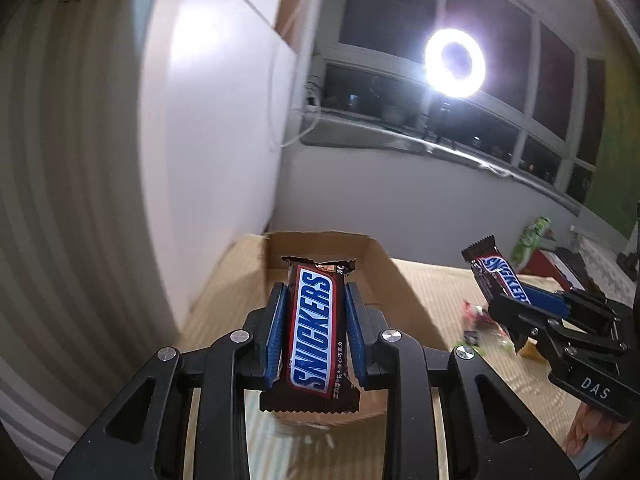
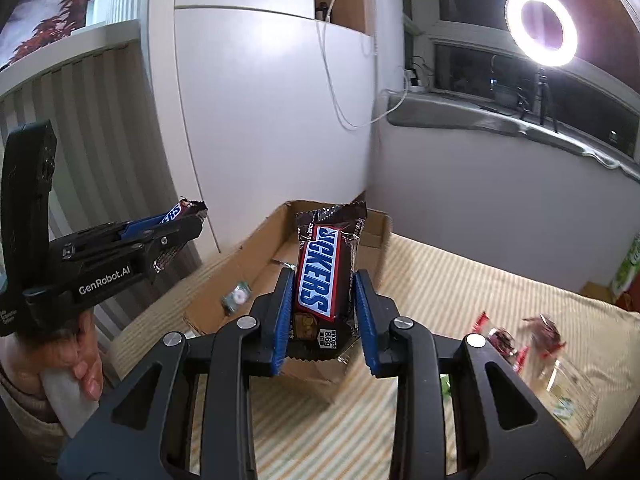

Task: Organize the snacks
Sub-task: 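Carry both Snickers bars into the cardboard box and open both tools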

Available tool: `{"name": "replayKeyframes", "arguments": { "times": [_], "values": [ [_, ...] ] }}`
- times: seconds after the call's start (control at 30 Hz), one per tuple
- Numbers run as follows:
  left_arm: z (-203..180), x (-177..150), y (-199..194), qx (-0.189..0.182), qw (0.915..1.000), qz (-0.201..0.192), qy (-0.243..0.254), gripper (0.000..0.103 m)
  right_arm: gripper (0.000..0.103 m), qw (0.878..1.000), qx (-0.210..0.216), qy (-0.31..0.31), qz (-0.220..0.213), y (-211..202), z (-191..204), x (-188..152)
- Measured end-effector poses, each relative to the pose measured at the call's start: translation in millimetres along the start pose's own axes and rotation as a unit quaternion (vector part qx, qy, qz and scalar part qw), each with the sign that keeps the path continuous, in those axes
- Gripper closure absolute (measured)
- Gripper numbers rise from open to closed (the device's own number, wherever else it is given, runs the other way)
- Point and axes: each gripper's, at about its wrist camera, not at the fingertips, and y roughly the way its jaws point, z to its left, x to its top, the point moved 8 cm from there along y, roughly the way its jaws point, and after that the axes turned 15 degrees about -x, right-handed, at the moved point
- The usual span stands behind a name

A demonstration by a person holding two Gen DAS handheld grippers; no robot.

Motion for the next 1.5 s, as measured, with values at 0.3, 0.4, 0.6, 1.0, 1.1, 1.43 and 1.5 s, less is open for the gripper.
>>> {"name": "replayKeyframes", "arguments": {
  "times": [0.3, 0.4, 0.6, 1.0, 1.1, 1.43, 1.5],
  "values": [
    [-10, -9, 24, -0.029, 0.9994, 0.016, -0.008, 0.077, 0.072, 1.0, 0.01, -0.004, 0.024, 28, 5, -8],
    [-5, -14, 35, -0.029, 0.9992, 0.025, -0.014, 0.077, 0.072, 0.999, 0.016, -0.003, 0.035, 44, 8, -13],
    [7, -24, 56, -0.016, 0.9982, 0.052, -0.025, 0.076, 0.056, 0.997, 0.031, -0.001, 0.067, 83, 13, -26],
    [5, -5, 18, 0.055, 0.9979, 0.014, 0.03, 0.017, 0.037, 0.993, 0.023, -0.056, 0.098, 90, 40, -63],
    [-1, 4, 0, 0.061, 0.9973, -0.003, 0.042, 0.017, 0.037, 0.993, 0.031, -0.052, 0.101, 88, 48, -65],
    [20, 16, -21, 0.071, 0.9967, -0.03, 0.026, 0.017, 0.037, 0.992, 0.05, -0.049, 0.103, 81, 79, -64],
    [23, 17, -22, 0.072, 0.9967, -0.028, 0.027, 0.017, 0.037, 0.993, 0.043, -0.044, 0.097, 78, 74, -59]
  ]
}}
